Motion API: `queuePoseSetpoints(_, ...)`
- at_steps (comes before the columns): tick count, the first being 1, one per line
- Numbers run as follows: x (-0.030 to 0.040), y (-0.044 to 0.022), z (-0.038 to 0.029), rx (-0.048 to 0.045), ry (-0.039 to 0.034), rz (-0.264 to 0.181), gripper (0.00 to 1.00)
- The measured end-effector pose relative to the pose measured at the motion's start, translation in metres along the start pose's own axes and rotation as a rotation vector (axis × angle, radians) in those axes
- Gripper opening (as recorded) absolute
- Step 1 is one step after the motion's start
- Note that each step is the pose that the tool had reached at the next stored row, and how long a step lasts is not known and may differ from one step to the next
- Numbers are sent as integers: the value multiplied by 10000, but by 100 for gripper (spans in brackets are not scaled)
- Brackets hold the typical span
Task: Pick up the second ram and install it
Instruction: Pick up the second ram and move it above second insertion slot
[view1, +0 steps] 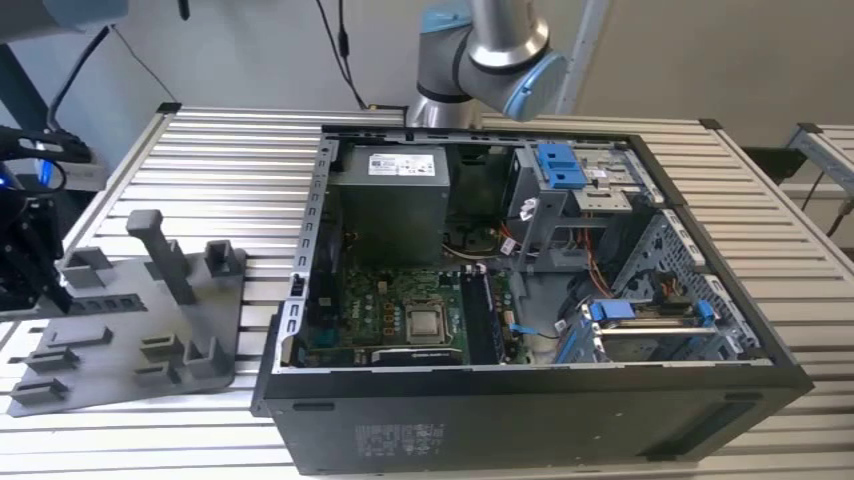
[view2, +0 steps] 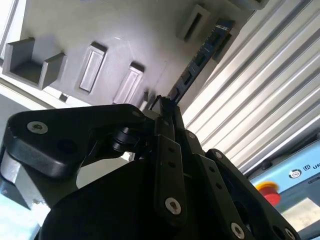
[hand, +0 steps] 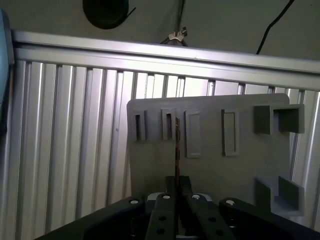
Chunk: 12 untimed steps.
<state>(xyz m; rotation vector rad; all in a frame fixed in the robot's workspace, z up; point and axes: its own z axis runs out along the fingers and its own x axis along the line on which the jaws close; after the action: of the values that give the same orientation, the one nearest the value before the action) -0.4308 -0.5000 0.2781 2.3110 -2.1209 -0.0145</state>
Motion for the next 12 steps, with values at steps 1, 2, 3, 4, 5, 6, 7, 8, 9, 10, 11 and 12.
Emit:
queuePoseSetpoints(1, 0, 0, -18, 0, 0, 0, 14)
queuePoseSetpoints(2, 0, 0, -36, 0, 0, 0, 14)
queuePoseSetpoints(3, 0, 1, -54, 0, 0, 0, 14)
queuePoseSetpoints(4, 0, 1, -72, -1, 1, 0, 14)
queuePoseSetpoints(5, 0, 1, -94, 0, 1, -1, 14)
queuePoseSetpoints(6, -1, 1, -119, 1, 0, 0, 14)
queuePoseSetpoints(7, 0, 1, -145, 0, 0, 0, 14)
queuePoseSetpoints(8, -1, 2, -173, 0, 0, 0, 14)
queuePoseSetpoints(9, -1, 2, -203, -1, 1, -1, 14)
queuePoseSetpoints(10, -1, 2, -231, -1, 1, 0, 14)
queuePoseSetpoints(11, -1, 2, -260, 0, 0, 0, 14)
queuePoseSetpoints(12, -1, 3, -287, -1, 1, -1, 14)
